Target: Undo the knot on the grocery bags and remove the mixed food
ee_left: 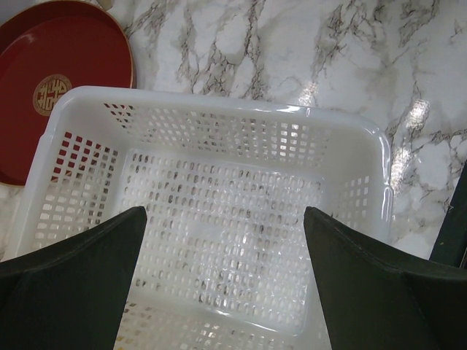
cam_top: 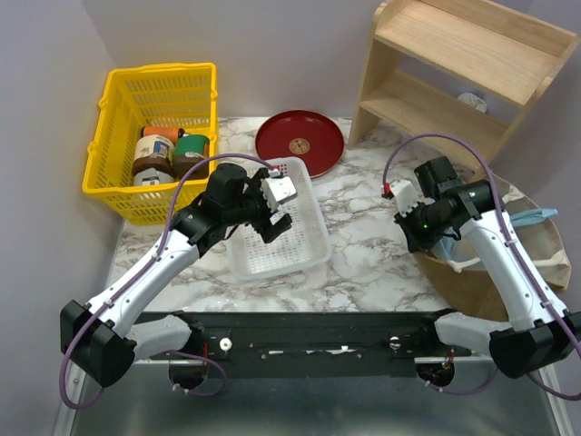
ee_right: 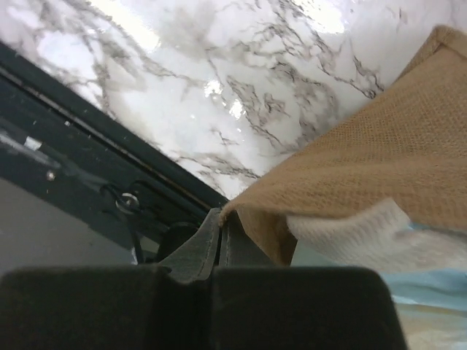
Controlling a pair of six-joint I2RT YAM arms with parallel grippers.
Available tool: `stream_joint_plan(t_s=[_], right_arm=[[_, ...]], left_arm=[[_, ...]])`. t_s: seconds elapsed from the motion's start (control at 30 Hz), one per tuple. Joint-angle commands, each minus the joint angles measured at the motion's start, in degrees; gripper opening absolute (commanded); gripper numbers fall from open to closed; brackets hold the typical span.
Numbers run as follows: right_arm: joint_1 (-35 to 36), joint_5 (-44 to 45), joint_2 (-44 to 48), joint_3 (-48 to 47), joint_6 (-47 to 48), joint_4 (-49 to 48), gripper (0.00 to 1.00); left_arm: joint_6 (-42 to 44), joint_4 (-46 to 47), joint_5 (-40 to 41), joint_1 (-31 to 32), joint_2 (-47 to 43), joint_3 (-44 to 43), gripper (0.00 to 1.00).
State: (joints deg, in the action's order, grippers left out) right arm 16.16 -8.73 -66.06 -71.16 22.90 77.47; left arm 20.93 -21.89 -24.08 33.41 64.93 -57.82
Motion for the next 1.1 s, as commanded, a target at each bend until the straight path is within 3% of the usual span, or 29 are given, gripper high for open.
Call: stream_joint_plan(t_s=[0.0, 0.03, 0.13, 0.3, 0.47, 0.53, 0.6, 0.87, 1.07], right_arm=[[9.12, -12.10, -4.15, -9.16, 0.74, 9.80, 0.01], [15.67, -11.32, -5.03, -10.83, 1.97, 9.63, 0.01], [26.51, -6.74, -8.63, -12.07, 5.66, 7.26, 0.01], [30.33, -5.15, -19.60, -22.78, 13.04, 3.74, 0.01], [30.95, -3.66, -21.83, -25.09, 17.45, 1.72, 0.01], [30.86, -2.35, -18.95, -21.06, 16.57, 1.45, 0.31], [30.86, -1.55, -16.57, -19.20, 14.56, 2.24, 0.53], [30.77, 3.44, -1.64, -26.92, 5.77, -0.20, 0.90], [27.96, 17.16, 2.51, -14.65, 10.14, -4.61, 0.91]], left_arm=[[0.34, 0.71, 0.87, 0.17, -0.15, 0.25, 0.99], [0.34, 0.62, 1.13, 0.08, -0.24, 0.34, 0.99], [0.17, 0.97, 1.57, 0.08, -0.15, 0.25, 0.99], [-1.59, 2.11, 4.99, -0.10, -0.06, -0.62, 0.99], [-4.66, 2.38, 6.76, -0.10, -0.76, -1.68, 0.99], [-4.76, 2.29, 6.50, -0.10, -0.77, -2.03, 0.99], [-4.32, 2.55, 6.23, -0.10, -0.33, -2.47, 0.99], [-6.07, 5.98, 0.18, -0.19, 4.23, -8.52, 0.99], [-8.88, 5.28, -3.61, -0.10, 12.23, -17.74, 0.99]])
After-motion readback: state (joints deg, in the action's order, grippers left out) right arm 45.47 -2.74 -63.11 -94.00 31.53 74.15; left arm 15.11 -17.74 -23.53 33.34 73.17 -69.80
